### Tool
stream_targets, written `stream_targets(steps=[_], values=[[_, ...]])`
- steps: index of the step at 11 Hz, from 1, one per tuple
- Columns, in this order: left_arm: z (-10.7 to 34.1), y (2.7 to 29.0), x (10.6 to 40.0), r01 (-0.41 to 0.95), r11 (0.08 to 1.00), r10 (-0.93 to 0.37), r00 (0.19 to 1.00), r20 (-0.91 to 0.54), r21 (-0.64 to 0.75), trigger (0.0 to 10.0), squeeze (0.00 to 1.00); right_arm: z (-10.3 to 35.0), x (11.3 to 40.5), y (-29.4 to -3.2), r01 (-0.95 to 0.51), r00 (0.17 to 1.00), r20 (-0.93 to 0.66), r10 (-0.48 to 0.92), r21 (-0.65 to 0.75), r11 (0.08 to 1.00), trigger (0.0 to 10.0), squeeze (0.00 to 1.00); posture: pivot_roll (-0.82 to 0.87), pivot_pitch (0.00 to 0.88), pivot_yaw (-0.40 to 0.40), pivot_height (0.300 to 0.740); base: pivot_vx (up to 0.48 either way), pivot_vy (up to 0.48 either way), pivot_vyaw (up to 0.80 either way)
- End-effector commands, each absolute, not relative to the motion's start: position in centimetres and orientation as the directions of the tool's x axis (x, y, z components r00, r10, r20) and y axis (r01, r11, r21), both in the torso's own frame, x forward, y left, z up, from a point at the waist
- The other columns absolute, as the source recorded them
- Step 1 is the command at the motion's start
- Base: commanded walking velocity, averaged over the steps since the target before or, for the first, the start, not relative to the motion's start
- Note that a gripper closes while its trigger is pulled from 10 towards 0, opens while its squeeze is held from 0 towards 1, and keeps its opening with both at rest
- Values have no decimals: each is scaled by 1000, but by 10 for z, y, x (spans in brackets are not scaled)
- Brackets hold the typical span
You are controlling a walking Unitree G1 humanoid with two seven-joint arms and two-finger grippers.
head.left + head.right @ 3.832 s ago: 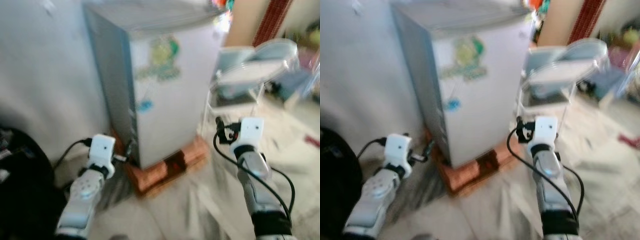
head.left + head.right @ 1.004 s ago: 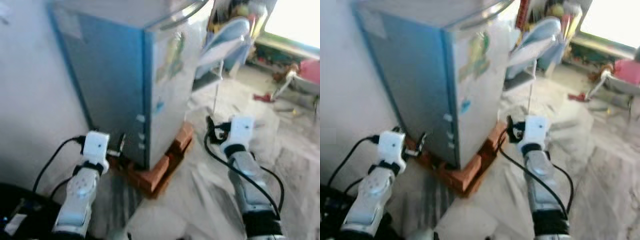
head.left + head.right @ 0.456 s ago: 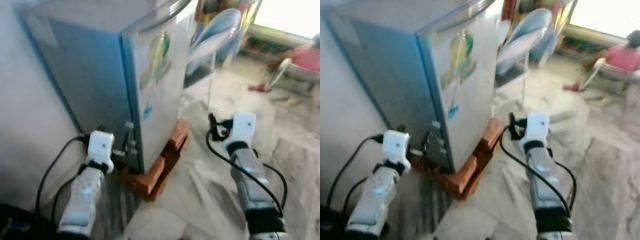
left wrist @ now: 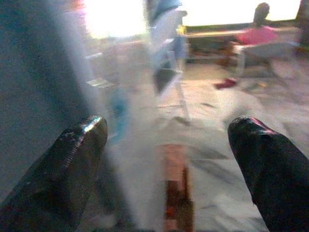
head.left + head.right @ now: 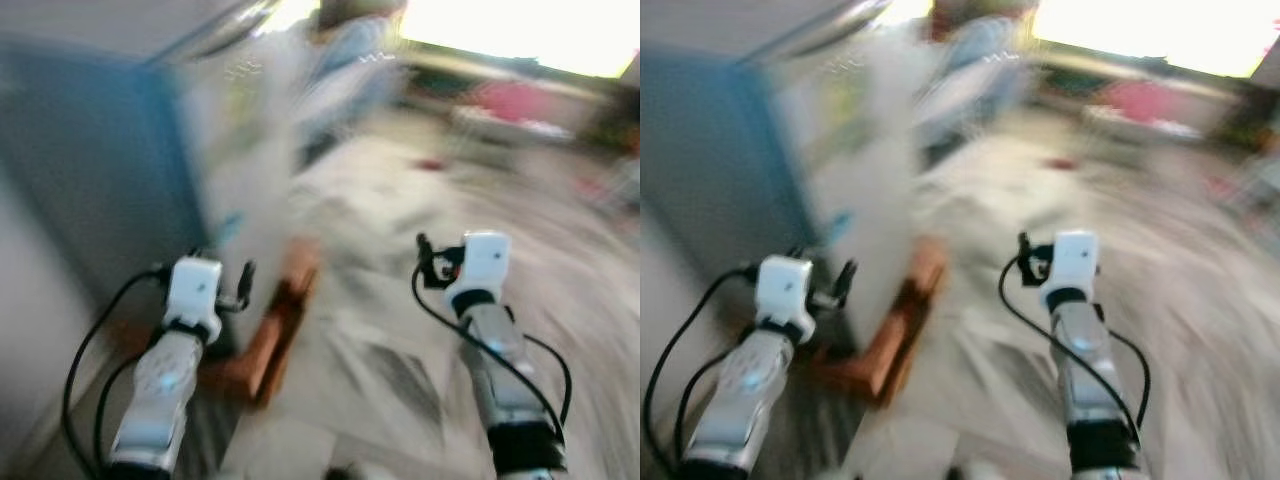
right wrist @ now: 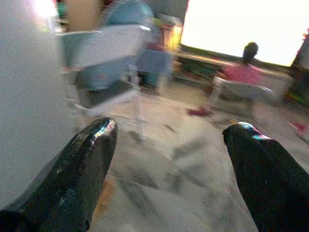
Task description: Restocking fridge
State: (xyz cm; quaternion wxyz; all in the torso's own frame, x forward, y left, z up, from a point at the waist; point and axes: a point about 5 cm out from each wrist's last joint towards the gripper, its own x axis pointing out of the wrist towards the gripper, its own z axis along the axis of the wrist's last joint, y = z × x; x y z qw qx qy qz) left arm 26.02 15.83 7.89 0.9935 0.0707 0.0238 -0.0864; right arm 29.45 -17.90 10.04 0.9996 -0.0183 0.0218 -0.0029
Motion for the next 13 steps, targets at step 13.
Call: stream_targets(steps=[13], values=[[76,173,268,27,996,-18,995,-102,83,10000,0,104,293,-185,-4,999,-43,1,-54,999,10000,0,58,0,-42,740,0,0,-62]])
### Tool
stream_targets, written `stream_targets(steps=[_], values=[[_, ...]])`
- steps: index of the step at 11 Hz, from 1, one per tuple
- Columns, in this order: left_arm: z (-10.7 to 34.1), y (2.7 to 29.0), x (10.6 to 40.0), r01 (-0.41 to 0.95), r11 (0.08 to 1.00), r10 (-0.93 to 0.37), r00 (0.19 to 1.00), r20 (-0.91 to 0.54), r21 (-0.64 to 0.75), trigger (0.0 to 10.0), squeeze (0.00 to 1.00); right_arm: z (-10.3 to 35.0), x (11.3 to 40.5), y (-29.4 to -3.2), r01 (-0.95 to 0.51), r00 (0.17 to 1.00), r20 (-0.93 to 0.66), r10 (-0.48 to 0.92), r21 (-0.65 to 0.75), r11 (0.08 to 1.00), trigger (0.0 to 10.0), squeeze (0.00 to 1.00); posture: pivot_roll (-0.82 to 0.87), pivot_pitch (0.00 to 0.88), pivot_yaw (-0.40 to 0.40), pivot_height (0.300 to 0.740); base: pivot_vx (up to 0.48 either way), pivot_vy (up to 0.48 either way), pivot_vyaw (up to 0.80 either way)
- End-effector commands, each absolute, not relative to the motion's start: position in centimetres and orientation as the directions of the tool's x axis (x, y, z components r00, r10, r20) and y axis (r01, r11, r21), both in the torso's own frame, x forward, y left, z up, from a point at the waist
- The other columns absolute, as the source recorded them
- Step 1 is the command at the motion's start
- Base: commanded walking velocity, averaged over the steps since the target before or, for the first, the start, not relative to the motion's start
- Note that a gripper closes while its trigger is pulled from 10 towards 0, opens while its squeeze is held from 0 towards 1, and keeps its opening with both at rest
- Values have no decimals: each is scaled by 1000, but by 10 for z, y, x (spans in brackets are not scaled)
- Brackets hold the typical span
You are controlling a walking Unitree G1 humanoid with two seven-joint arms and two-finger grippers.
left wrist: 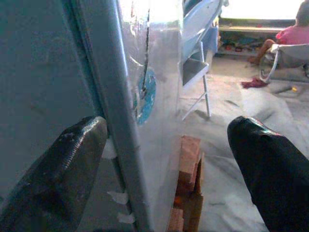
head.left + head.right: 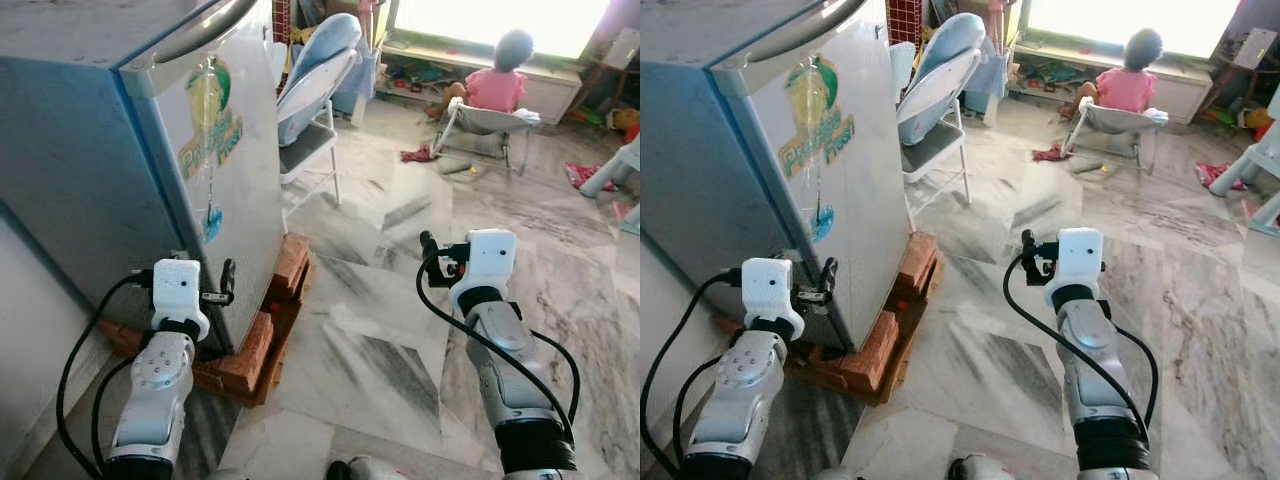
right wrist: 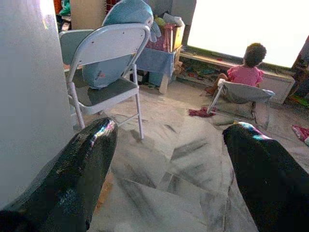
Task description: Restocking fridge
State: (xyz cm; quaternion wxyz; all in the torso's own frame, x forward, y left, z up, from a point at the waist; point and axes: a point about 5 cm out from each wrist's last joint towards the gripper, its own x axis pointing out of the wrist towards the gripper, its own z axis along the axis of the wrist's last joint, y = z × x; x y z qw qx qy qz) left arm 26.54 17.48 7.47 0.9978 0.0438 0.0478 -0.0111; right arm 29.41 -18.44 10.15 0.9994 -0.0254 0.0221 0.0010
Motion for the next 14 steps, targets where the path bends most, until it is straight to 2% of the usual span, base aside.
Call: stream_targets(steps=[1,8,13,14], values=[[75,173,268,29,996,-21,994,-104,79,10000,0,104,293,-185,-4,999,-43,2,-54,999,10000,0,56,0,-42,740,0,0,0],[74,171,270,35,997,-28,994,-104,70,10000,0,102,292,-187,8,999,-50,-11,-65,998,10000,0,53,0,-36,740,0,0,0],[74,165,270,50,997,-44,994,-105,56,10000,0,102,292,-186,2,998,-57,-6,-65,998,10000,0,52,0,-39,740,276,394,0],[75,165,270,58,996,-51,993,-103,63,10000,0,102,292,-186,2,998,-57,-6,-65,998,10000,0,54,0,-40,740,274,0,0]])
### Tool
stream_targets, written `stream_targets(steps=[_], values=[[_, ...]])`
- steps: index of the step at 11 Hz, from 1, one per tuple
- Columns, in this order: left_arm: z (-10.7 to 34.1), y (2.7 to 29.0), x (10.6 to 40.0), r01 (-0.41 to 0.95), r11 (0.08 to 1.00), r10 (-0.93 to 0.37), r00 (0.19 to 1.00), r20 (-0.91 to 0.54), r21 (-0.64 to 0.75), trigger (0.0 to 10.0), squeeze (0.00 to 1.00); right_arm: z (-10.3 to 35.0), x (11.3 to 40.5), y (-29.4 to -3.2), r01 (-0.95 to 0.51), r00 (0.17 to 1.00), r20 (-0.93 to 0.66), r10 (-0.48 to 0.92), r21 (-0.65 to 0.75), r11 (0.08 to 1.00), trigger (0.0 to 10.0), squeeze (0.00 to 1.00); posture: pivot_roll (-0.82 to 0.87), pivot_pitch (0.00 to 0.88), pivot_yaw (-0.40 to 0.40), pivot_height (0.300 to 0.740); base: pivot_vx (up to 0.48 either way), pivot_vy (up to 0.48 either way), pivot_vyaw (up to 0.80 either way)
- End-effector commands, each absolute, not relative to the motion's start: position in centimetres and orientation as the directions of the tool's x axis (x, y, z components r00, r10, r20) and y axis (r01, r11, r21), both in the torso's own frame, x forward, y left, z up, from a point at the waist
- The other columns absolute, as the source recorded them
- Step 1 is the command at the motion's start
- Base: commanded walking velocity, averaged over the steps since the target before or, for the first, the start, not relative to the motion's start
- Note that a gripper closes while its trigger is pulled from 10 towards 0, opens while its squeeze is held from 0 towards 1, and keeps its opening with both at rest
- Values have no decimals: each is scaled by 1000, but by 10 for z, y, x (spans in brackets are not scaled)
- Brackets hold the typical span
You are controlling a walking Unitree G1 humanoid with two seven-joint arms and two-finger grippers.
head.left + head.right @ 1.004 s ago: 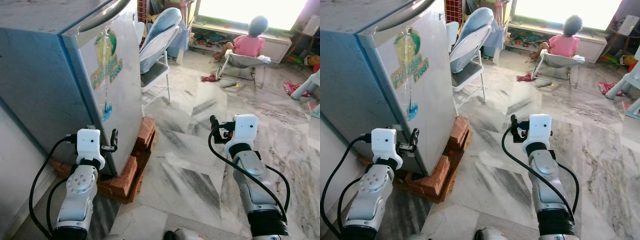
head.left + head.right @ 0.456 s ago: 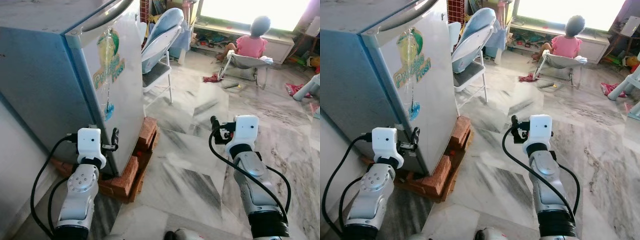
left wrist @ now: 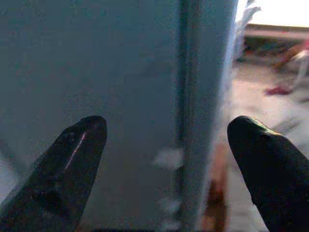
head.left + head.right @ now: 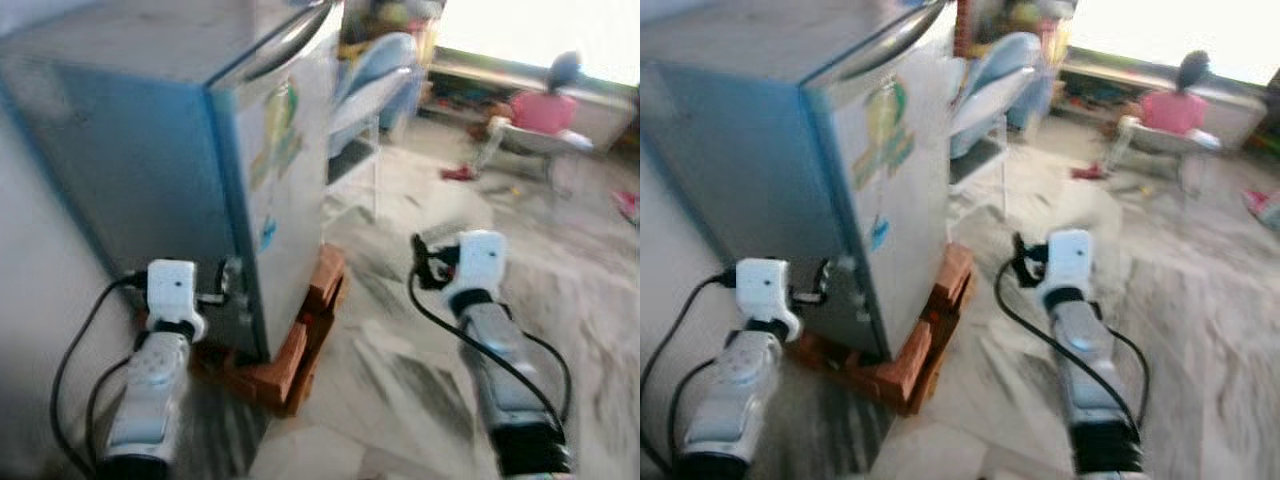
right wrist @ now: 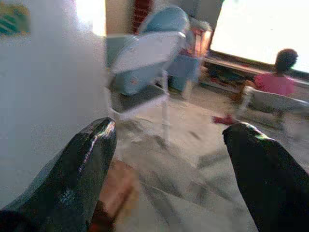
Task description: Restocking fridge
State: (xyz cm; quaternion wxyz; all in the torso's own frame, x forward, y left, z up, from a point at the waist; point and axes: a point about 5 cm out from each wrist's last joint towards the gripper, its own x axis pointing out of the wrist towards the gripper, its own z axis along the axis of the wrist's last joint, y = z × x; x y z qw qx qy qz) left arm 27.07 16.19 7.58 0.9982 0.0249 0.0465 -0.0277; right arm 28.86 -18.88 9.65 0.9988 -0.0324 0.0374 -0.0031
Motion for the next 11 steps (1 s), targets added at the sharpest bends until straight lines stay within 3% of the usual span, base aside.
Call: stream_targets(steps=[1,4,7,11], values=[[74,163,270,67,996,-59,992,-110,66,10000,0,102,292,-186,1,998,-58,-5,-64,998,10000,0,54,0,-40,740,0,0,0],[75,153,267,143,988,-136,985,-103,65,10000,0,102,291,-186,7,998,-58,-11,-67,998,10000,0,52,0,-38,740,0,0,0],[77,151,267,168,984,-162,982,-92,55,10000,0,101,292,-187,14,998,-61,-18,-59,998,10000,0,57,0,-37,740,0,0,-748],[77,151,265,173,984,-168,981,-93,50,10000,0,101,293,-185,7,998,-60,-10,-56,998,10000,0,60,0,-37,740,0,0,0]])
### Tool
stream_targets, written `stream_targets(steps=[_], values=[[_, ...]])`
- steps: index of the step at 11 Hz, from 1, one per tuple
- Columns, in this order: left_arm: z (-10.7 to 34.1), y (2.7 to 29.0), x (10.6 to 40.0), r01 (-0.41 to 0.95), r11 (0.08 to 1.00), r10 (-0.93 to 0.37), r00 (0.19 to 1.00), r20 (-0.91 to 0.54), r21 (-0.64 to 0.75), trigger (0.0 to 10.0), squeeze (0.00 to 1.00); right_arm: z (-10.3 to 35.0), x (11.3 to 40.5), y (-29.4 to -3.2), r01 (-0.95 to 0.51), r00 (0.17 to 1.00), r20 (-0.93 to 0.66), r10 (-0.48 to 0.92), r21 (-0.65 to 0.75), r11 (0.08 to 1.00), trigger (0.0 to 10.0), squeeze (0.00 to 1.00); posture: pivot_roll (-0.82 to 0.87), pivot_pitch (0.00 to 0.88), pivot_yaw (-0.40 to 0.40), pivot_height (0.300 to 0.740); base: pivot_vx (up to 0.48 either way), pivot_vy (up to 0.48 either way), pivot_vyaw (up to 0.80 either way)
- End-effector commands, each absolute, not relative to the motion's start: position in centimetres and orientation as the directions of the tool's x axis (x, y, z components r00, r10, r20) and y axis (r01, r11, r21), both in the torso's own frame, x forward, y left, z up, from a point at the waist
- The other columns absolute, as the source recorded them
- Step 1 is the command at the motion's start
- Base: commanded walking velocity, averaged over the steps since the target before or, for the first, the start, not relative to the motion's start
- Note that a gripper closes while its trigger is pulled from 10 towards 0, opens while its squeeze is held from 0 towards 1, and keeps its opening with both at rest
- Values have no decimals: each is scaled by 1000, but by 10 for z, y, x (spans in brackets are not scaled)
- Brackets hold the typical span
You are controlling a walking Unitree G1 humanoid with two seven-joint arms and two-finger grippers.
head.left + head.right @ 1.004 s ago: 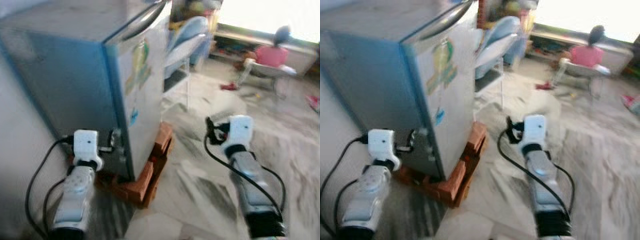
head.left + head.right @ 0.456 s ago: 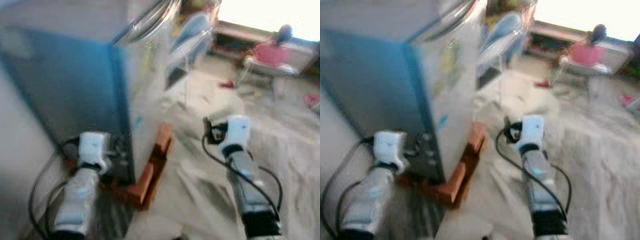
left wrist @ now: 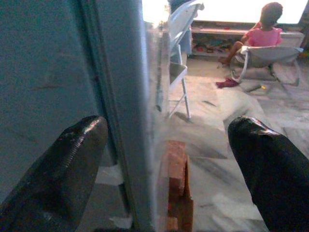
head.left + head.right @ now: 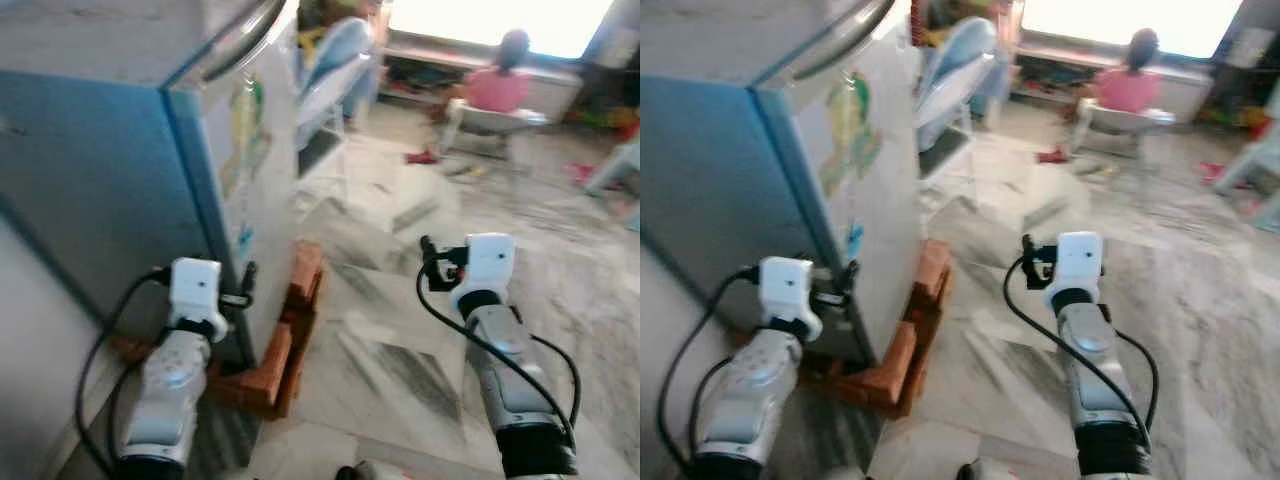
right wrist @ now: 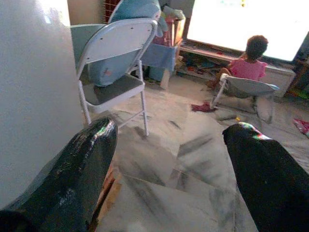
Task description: Restocking fridge
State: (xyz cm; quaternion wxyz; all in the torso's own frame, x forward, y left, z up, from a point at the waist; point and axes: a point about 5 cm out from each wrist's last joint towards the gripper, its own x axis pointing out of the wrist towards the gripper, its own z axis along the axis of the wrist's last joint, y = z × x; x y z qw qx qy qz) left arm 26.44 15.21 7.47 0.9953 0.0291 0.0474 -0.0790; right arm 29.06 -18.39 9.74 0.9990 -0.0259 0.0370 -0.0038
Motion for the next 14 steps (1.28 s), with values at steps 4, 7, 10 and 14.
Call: stream_targets(steps=[4,7,10,14], values=[[79,149,265,185,982,-182,980,-82,42,10000,0,102,293,-185,4,998,-61,-7,-53,999,10000,0,66,0,-44,740,0,0,0],[76,151,281,153,988,-153,983,-106,-5,10000,0,93,270,-178,-32,987,-157,39,43,999,10000,0,30,9,-37,740,0,0,0],[87,153,313,155,988,-156,984,-91,-12,10000,0,78,220,-188,-58,956,-285,69,46,997,10000,0,-5,21,-29,740,0,0,0],[86,152,323,165,986,-162,983,-91,23,10000,0,72,206,-174,-240,874,-391,287,165,957,10000,0,-28,26,-10,740,0,0,0]])
